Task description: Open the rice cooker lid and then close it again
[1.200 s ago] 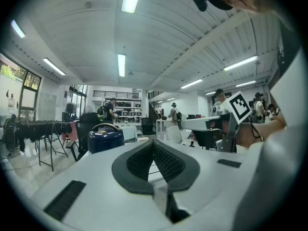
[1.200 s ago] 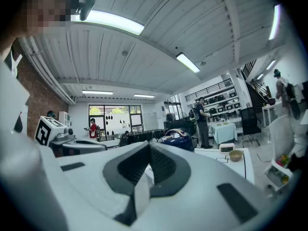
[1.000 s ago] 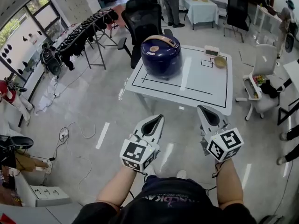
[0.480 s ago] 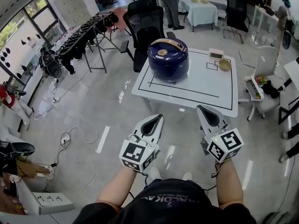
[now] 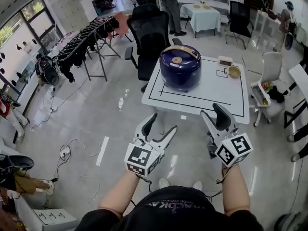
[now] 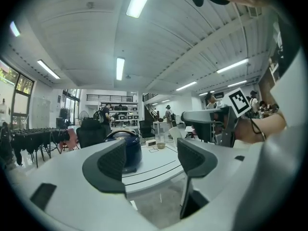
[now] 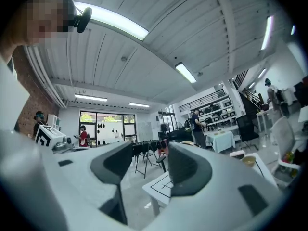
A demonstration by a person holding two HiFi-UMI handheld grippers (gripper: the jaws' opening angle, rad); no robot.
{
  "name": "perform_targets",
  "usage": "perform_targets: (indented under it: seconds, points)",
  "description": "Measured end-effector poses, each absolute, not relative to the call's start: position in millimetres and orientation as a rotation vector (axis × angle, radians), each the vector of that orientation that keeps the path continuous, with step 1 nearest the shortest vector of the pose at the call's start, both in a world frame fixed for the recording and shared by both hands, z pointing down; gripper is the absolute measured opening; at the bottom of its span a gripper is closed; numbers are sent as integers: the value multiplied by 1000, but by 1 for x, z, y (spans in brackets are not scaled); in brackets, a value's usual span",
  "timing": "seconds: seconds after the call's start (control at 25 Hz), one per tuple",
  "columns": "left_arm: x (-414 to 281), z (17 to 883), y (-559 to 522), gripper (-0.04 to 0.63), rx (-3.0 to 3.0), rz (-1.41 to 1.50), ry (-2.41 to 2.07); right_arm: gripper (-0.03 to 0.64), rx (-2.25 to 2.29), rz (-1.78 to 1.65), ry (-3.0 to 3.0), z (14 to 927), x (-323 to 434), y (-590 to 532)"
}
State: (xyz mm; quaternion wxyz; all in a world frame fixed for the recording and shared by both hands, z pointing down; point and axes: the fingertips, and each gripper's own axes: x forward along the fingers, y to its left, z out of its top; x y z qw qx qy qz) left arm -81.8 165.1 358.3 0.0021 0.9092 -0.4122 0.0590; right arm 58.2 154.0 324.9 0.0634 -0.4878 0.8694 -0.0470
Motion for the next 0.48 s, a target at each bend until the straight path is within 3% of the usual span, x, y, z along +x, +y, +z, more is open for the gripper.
perform_targets:
  seconds: [0.48]
  points:
    - [-132, 360, 136, 325, 2920, 179, -1198, 219, -1600, -138, 2590, 334, 15, 133]
